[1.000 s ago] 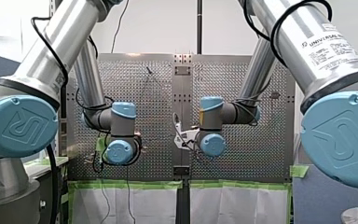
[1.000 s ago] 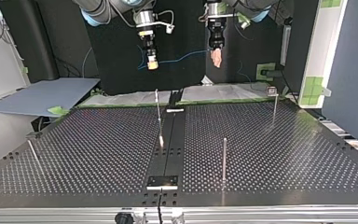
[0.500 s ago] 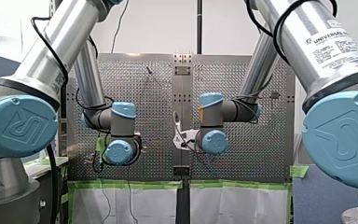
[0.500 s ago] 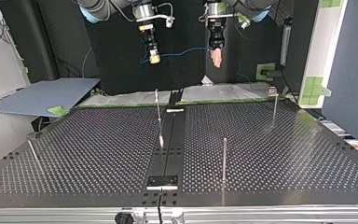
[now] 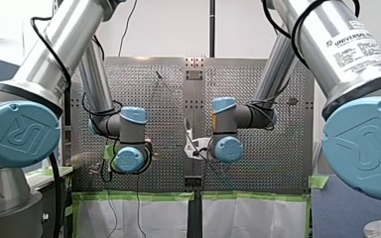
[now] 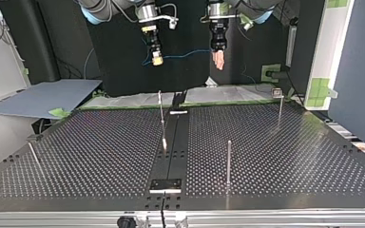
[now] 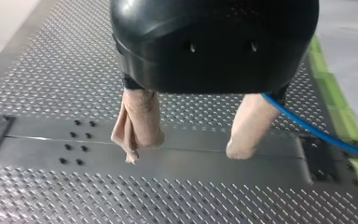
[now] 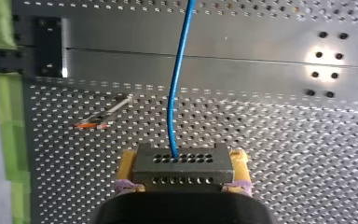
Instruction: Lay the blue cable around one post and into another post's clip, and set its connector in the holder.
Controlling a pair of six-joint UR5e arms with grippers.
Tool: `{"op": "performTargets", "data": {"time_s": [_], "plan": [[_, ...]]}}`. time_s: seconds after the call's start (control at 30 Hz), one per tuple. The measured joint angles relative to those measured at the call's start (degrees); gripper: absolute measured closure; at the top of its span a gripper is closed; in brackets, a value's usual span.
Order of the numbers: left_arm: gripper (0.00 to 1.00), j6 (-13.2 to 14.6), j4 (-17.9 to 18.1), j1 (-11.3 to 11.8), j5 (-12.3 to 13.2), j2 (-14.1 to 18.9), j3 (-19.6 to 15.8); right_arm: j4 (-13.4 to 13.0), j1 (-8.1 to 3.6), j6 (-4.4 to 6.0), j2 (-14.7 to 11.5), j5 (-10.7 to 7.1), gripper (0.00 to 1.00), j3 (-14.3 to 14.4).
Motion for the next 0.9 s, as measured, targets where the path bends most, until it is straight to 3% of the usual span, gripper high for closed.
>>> {"op": "performTargets", "data": {"time_s": [0.23, 0.33, 0.9], "plan": [[0.00, -3.1, -3.1, -3.0, -0.5, 3.1, 1.3, 3.1, 0.11, 1.46, -3.1, -0.38, 1.00, -1.1], [0.00, -4.8, -4.7, -3.4, -1.1, 4.7, 2.5, 4.4, 0.18, 1.57, -4.4, -0.46, 1.00, -2.0], [0.00, -12.3, -13.0, -1.4, -4.1, 13.0, 10.7, 12.8, -0.03, 2.07, -12.8, -0.06, 1.00, -10.2]]}}
